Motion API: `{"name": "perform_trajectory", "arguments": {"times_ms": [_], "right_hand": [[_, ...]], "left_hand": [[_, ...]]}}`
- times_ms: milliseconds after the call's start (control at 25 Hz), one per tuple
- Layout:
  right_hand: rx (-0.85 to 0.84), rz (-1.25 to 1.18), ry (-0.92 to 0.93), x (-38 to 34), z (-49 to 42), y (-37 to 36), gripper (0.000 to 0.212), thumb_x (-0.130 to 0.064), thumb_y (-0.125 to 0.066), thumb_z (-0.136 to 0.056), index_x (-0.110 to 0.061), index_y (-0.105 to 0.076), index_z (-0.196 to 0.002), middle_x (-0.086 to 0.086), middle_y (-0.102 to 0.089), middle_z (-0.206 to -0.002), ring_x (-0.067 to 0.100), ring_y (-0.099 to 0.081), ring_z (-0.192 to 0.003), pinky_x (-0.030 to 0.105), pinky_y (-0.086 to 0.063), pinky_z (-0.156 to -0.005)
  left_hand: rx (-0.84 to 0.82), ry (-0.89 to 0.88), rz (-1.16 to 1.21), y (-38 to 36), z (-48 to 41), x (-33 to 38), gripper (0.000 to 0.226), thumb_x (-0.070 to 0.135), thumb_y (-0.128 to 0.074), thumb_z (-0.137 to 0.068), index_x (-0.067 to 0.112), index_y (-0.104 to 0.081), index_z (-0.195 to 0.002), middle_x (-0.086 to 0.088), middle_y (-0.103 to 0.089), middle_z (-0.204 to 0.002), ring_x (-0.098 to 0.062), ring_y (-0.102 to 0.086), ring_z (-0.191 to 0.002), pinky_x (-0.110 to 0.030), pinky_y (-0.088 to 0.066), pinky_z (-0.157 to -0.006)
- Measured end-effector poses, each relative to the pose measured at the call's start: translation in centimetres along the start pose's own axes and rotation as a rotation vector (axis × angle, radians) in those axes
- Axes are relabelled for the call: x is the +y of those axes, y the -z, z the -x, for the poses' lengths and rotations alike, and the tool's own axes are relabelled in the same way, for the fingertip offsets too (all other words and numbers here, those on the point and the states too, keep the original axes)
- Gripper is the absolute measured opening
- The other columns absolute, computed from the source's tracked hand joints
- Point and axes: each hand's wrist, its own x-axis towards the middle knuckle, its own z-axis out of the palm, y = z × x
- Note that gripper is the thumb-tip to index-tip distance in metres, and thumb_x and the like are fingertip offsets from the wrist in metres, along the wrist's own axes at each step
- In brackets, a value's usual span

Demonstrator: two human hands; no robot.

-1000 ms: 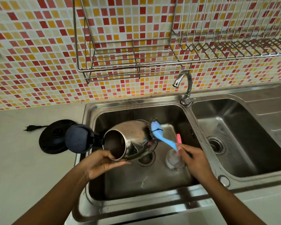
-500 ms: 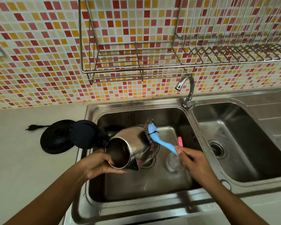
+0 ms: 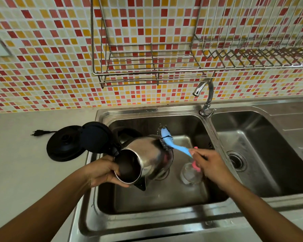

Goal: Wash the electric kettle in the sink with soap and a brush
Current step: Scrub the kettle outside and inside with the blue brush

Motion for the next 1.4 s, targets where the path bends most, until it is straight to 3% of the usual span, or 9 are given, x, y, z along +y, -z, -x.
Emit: {"name": "perform_trajectory", "arguments": {"times_ms": [240, 360, 480, 680, 840, 1040, 1200, 1280, 1400], "right_hand": [[-0.205, -0.093, 0.151, -4.4, 1.1, -1.6, 0.022, -0.013, -0.056, -0.095, -0.018, -0.068, -0.112, -0.023, -0.056, -0.045, -0.008, -0.05, -0.045, 0.008, -0.037, -0.048], [-0.222, -0.095, 0.109, -3.7, 1.8, -0.9, 0.022, -0.018, -0.056, -0.095, -0.027, -0.072, -0.106, -0.014, -0.055, -0.049, -0.002, -0.051, -0.049, 0.013, -0.033, -0.067], [-0.021, -0.03, -0.105, -1.1, -1.6, -0.1, 0.019, -0.022, -0.058, -0.094, -0.021, -0.076, -0.1, 0.003, -0.049, -0.056, 0.02, -0.046, -0.055, 0.037, -0.04, -0.06], [-0.104, -0.002, -0.02, -3.0, -3.0, -1.9, 0.018, -0.019, -0.057, -0.095, -0.018, -0.074, -0.089, -0.009, -0.049, -0.046, -0.001, -0.043, -0.034, 0.01, -0.033, -0.04], [-0.281, -0.184, 0.07, -3.7, 0.0, -1.1, 0.022, -0.014, -0.054, -0.095, -0.018, -0.07, -0.108, -0.01, -0.04, -0.04, 0.0, -0.036, -0.037, 0.008, -0.028, -0.039], [-0.05, -0.094, -0.158, 0.7, -2.1, -0.2, 0.022, -0.016, -0.056, -0.095, -0.007, -0.073, -0.106, 0.003, -0.041, -0.053, 0.003, -0.035, -0.038, 0.016, -0.03, -0.04], [-0.115, -0.017, 0.035, -2.0, -2.8, -2.9, 0.019, -0.021, -0.058, -0.094, -0.02, -0.075, -0.102, -0.018, -0.067, -0.058, -0.002, -0.062, -0.056, 0.024, -0.049, -0.064], [-0.178, -0.088, 0.108, -3.7, -0.6, -3.7, 0.019, -0.025, -0.059, -0.093, -0.034, -0.071, -0.103, -0.001, -0.076, -0.078, 0.012, -0.07, -0.075, 0.04, -0.052, -0.078], [-0.236, -0.195, 0.167, -3.4, 2.9, -2.7, 0.023, -0.017, -0.056, -0.093, -0.026, -0.071, -0.107, -0.003, -0.052, -0.053, 0.007, -0.046, -0.052, 0.022, -0.036, -0.048]], "left_hand": [[0.001, -0.011, -0.022, -0.3, 0.0, 0.2, 0.041, -0.026, -0.038, -0.084, -0.008, -0.054, -0.117, -0.028, -0.067, -0.108, -0.045, -0.069, -0.092, -0.061, -0.057, -0.071], [-0.005, -0.032, -0.038, 0.5, 0.0, 0.1, 0.04, -0.027, -0.041, -0.08, -0.009, -0.057, -0.112, -0.026, -0.071, -0.098, -0.043, -0.071, -0.09, -0.062, -0.055, -0.075], [-0.036, -0.051, -0.096, 0.1, 0.5, 0.2, 0.037, -0.026, -0.041, -0.082, -0.006, -0.059, -0.107, -0.021, -0.074, -0.092, -0.04, -0.072, -0.087, -0.057, -0.058, -0.073], [-0.051, -0.066, -0.145, -0.8, 0.8, 0.3, 0.038, -0.026, -0.041, -0.083, 0.0, -0.059, -0.103, -0.014, -0.076, -0.082, -0.035, -0.073, -0.08, -0.055, -0.058, -0.068], [-0.036, -0.072, -0.149, -0.6, 0.7, -0.1, 0.035, -0.026, -0.043, -0.083, 0.0, -0.057, -0.101, -0.01, -0.077, -0.078, -0.032, -0.074, -0.077, -0.055, -0.057, -0.07], [-0.065, -0.074, -0.148, -0.9, 1.3, -0.2, 0.036, -0.025, -0.042, -0.083, 0.002, -0.057, -0.101, -0.009, -0.077, -0.077, -0.033, -0.074, -0.077, -0.053, -0.058, -0.068], [-0.079, -0.068, -0.142, -1.2, 1.2, -0.2, 0.036, -0.025, -0.04, -0.084, -0.001, -0.06, -0.102, -0.014, -0.076, -0.084, -0.036, -0.073, -0.083, -0.056, -0.058, -0.07], [-0.071, -0.068, -0.117, -1.3, 0.9, -0.6, 0.04, -0.025, -0.039, -0.084, 0.0, -0.059, -0.107, -0.016, -0.075, -0.093, -0.039, -0.071, -0.088, -0.059, -0.057, -0.071], [-0.038, -0.066, -0.075, -1.4, 0.6, -0.8, 0.046, -0.025, -0.039, -0.084, 0.007, -0.055, -0.113, -0.017, -0.067, -0.109, -0.04, -0.069, -0.094, -0.061, -0.056, -0.072]]}}
